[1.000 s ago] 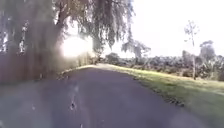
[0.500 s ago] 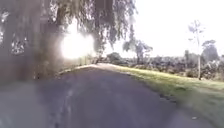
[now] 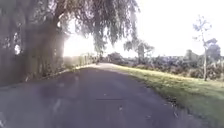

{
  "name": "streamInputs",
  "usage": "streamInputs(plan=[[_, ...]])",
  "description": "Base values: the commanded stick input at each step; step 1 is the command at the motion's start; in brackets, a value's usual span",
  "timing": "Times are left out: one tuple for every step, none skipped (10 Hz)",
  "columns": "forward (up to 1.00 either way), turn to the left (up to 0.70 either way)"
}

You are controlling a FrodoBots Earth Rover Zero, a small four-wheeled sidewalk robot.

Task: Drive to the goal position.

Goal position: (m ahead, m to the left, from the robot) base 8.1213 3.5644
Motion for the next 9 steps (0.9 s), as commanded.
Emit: streamInputs(plan=[[1.00,0.00],[1.00,0.00],[1.00,0.00],[1.00,0.00],[1.00,0.00],[1.00,0.00],[1.00,0.00],[1.00,0.00],[1.00,0.00]])
